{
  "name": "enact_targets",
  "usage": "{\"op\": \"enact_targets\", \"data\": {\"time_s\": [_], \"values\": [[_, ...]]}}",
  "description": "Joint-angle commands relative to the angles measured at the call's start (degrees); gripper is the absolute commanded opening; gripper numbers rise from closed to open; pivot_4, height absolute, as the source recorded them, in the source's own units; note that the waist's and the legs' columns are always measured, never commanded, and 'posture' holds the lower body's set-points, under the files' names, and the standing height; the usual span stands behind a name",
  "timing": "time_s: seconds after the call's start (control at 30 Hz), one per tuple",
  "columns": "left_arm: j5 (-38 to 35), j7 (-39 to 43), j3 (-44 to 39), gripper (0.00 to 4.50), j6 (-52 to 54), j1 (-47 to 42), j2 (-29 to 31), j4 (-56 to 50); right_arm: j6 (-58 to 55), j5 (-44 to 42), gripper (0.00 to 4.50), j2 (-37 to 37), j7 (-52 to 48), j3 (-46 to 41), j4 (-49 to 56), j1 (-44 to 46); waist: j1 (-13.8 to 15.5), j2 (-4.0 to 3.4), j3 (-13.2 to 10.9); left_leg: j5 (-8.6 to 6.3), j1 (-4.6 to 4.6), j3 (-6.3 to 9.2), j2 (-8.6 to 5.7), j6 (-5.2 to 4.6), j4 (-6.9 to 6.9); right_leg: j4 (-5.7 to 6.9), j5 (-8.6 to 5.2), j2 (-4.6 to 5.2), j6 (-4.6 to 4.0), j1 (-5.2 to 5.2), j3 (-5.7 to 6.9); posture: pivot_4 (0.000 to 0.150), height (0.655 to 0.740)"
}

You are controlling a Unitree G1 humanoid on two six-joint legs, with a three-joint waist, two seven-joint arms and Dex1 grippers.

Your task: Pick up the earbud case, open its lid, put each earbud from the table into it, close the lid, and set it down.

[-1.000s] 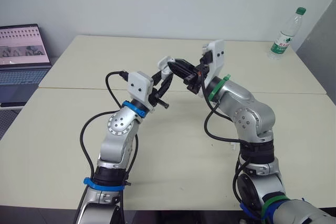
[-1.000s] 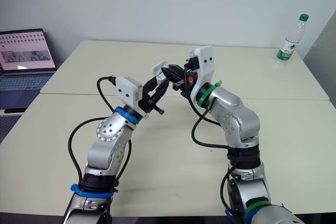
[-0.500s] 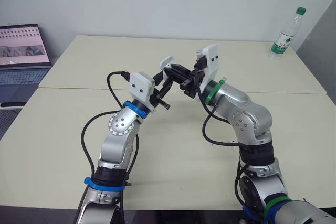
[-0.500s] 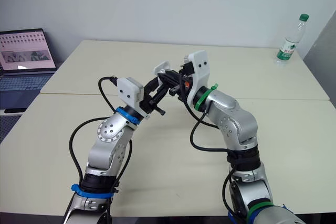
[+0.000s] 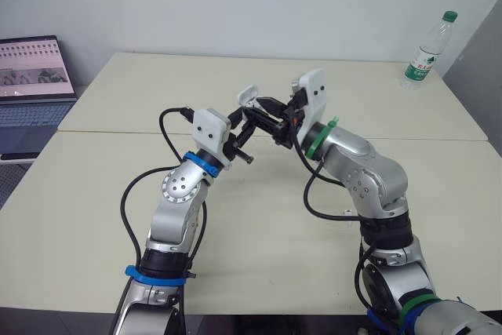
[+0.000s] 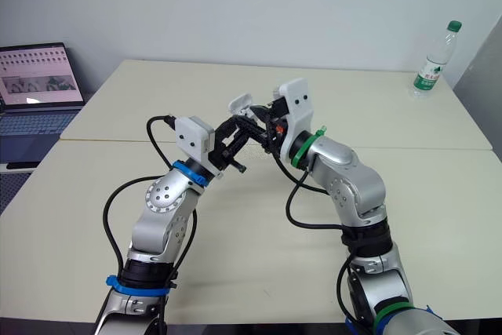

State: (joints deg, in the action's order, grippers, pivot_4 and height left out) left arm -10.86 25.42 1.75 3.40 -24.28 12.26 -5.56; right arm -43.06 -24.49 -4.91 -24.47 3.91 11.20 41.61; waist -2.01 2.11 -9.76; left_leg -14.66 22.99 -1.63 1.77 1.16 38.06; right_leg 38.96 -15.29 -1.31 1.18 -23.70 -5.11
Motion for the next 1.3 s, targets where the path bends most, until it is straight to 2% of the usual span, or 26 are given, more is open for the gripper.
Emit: {"op": "enact_targets", "data": {"time_s": [0.03, 0.1, 0.27, 0.4, 0.67, 0.8, 0.87, 1.17, 1.23, 1.3], "values": [[-0.2, -0.3, -0.4, 0.80, -1.5, -1.2, -0.2, -1.9, 0.1, -4.2, 2.17, -0.3, -1.0, -3.8, 2.3, 0.5, 0.0, 0.00, 0.0, 0.00, 0.00, 0.00, 0.00, 0.00, 0.00, 0.00, 0.00, 0.00, 0.00, 0.00, 0.01, 0.150, 0.7400], [-0.3, -0.4, -0.6, 0.80, -1.4, -0.8, -0.2, -1.8, -1.7, -7.4, 2.17, -3.2, -3.4, -6.5, 3.5, 0.7, 0.0, 0.00, 0.0, 0.00, 0.01, 0.01, 0.00, 0.00, 0.00, -0.01, 0.00, 0.00, 0.00, 0.00, 0.01, 0.150, 0.7400], [-0.1, -0.2, -0.9, 0.80, -1.7, 0.6, 0.6, -2.1, -12.7, -11.4, 2.17, -22.9, -12.4, -8.4, 5.8, -0.4, 0.4, 0.04, 0.0, -0.05, 0.04, 0.03, -0.12, -0.10, 0.01, -0.10, -0.05, 0.11, 0.08, 0.07, 0.02, 0.150, 0.7400], [0.2, -0.9, -1.0, 0.80, -1.5, 1.4, 0.5, -2.9, -19.7, -11.9, 2.17, -31.1, -9.2, -10.8, 11.8, -8.7, 0.2, 0.06, 0.0, -0.12, 0.04, 0.02, -0.09, -0.21, -0.09, -0.19, -0.12, 0.12, 0.14, 0.07, 0.01, 0.150, 0.7400], [0.3, -1.4, -0.6, 0.80, -0.5, 3.1, 0.6, -4.5, -12.2, -4.5, 2.17, -36.3, -6.1, -12.0, 21.5, -33.6, 0.1, 0.10, -0.1, -0.12, 0.04, -0.03, -0.15, -0.20, -0.06, -0.16, -0.29, 0.09, 0.37, 0.08, -0.11, 0.150, 0.7400], [0.2, -1.0, -0.5, 0.80, -0.2, 2.9, 0.9, -4.4, -9.4, -2.0, 1.29, -36.8, -5.7, -12.1, 21.7, -39.6, 0.1, 0.10, -0.1, -0.12, -0.08, -0.11, -0.13, -0.20, -0.02, -0.15, -0.40, 0.07, 0.58, 0.16, -0.19, 0.150, 0.7400], [0.2, -0.8, -0.4, 0.80, -0.1, 2.6, 1.0, -4.1, -9.1, -1.6, 0.59, -36.9, -5.7, -11.6, 21.6, -40.3, 0.1, 0.10, -0.1, -0.12, -0.08, -0.10, -0.12, -0.20, -0.02, -0.14, -0.41, 0.03, 0.59, 0.16, -0.18, 0.150, 0.7400], [0.0, -0.5, -0.5, 0.80, 0.4, 2.5, 1.6, -4.4, -9.3, -1.5, 0.59, -35.7, -5.3, -10.1, 21.6, -40.8, 0.1, 0.10, -0.1, -0.12, -0.06, -0.07, -0.13, -0.20, -0.03, -0.14, -0.41, 0.03, 0.60, 0.16, -0.18, 0.150, 0.7400], [0.0, -0.5, -0.6, 0.80, 0.6, 2.7, 1.8, -4.7, -9.5, -1.6, 0.93, -35.7, -5.1, -10.8, 22.1, -41.0, 0.1, 0.10, -0.1, -0.12, -0.06, -0.07, -0.13, -0.20, -0.03, -0.14, -0.42, 0.03, 0.60, 0.16, -0.18, 0.150, 0.7400], [-0.1, -0.6, -0.7, 0.80, 0.7, 2.8, 2.0, -4.8, -10.2, -1.9, 1.48, -35.8, -5.0, -10.9, 22.6, -40.9, 0.1, 0.10, -0.1, -0.12, -0.06, -0.06, -0.13, -0.20, -0.03, -0.14, -0.41, 0.03, 0.60, 0.16, -0.17, 0.150, 0.7400]]}}
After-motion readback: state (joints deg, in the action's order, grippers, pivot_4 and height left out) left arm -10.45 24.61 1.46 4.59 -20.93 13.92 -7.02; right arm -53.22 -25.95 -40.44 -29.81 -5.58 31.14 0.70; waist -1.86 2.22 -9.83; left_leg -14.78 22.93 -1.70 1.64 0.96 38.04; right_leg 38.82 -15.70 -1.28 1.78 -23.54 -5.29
